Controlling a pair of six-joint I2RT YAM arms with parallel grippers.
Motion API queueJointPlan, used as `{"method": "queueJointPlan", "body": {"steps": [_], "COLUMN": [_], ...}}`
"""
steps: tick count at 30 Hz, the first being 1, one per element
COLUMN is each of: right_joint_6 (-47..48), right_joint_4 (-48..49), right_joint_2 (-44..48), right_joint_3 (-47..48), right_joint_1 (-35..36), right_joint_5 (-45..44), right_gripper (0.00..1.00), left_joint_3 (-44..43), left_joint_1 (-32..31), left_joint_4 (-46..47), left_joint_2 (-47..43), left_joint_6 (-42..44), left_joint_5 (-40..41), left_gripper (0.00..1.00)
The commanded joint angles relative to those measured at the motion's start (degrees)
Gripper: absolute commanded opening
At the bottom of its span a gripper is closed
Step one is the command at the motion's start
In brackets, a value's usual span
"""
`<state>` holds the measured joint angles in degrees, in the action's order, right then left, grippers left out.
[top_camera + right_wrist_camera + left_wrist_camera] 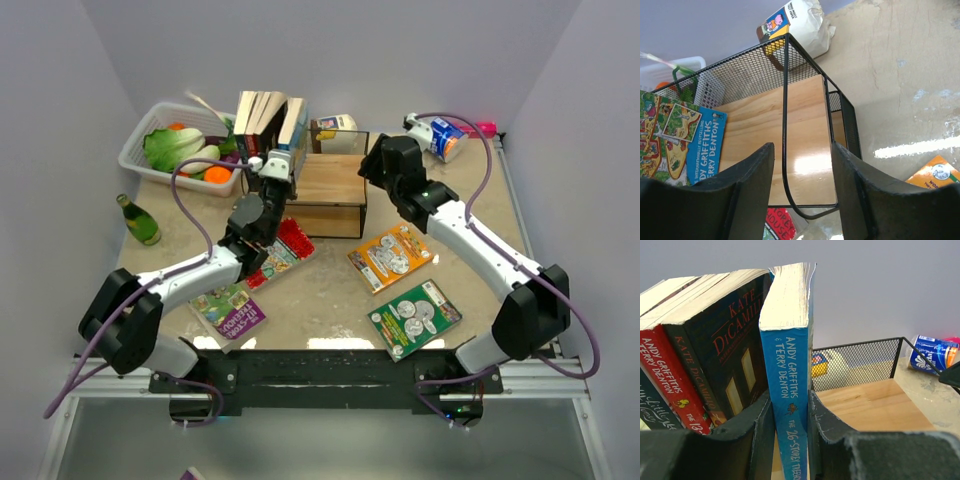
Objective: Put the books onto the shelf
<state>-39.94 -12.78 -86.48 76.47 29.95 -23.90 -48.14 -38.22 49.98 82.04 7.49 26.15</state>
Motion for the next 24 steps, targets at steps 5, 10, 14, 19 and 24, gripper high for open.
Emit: {"method": "queueJointPlan", "body": {"steps": [5,10,14,19,24], "right_joint_6": [0.8,1.0,1.2,1.2,1.3], "right_joint_4": [3.7,4.1,4.0,4.1,4.1], "right_joint_2": [-0.8,-1.1,-1.3,-1.2,-1.2], "right_joint_3": [1.9,2.0,1.8,1.5,1.5], "right_joint_1": [-0.2,-0.3,-0.3,-0.2,-0.3], "right_joint_5": [1.3,1.8,2.3,2.6,2.7], "right_gripper": [0.43,0.36,0.33,0.30,0.31], "left_joint_3": [-4.7,-5.4,-5.8,-6.6,-6.4], "left_joint_1": [2.9,4.0,4.5,5.1,5.2], "left_joint_4": [6.4,6.2,6.1,5.7,4.1], "left_joint_2": [0.9,2.1,2.7,3.2,2.5], "left_joint_6": [-2.3,-3.4,-3.6,-3.4,-4.3], "left_joint_5": [1.5,1.3,1.2,1.5,1.4], "left_gripper": [0.00,0.00,0.00,0.00,0.02]}}
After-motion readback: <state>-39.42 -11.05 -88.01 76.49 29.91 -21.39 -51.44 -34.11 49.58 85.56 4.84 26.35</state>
